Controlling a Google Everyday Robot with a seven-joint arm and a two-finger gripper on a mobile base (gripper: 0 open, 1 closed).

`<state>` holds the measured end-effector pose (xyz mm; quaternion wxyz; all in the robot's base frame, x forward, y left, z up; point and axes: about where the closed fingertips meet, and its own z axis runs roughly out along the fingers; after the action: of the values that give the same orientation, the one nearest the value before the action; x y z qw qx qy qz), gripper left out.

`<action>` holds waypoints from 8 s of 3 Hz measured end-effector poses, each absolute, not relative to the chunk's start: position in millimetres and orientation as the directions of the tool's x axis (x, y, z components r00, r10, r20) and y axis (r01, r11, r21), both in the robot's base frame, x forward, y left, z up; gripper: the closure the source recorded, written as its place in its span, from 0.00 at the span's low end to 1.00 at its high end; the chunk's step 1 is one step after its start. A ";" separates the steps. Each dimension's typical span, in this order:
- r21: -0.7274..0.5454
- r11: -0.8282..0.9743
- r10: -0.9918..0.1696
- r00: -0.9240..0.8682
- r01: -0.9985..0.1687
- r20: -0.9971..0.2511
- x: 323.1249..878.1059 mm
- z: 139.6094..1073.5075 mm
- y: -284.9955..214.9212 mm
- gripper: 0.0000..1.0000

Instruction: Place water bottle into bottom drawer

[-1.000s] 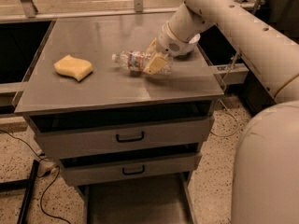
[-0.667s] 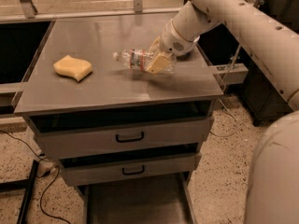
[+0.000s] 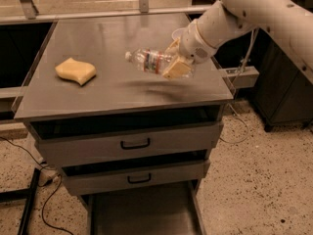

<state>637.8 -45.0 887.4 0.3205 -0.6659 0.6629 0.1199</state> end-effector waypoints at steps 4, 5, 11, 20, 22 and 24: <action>-0.306 0.228 -0.753 0.032 -0.924 -0.657 456.6 834.0 -103.4 1.00; -0.307 0.228 -0.753 0.033 -0.924 -0.657 456.7 834.3 -103.2 1.00; -0.149 0.229 -0.679 -0.048 -0.962 -0.732 452.3 572.9 -83.5 1.00; -0.069 0.181 -0.652 -0.067 -0.981 -0.755 483.8 316.8 -74.3 1.00; 0.024 0.126 -0.697 -0.106 -0.992 -0.709 479.9 227.8 -48.2 1.00; 0.039 0.148 -0.702 -0.133 -0.988 -0.700 488.5 169.9 -43.4 1.00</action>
Offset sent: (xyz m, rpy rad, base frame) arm -0.1652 -0.0711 -0.0267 0.0703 -0.0767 -0.1449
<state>488.5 -43.4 169.9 0.2748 -0.5983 0.7061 0.2605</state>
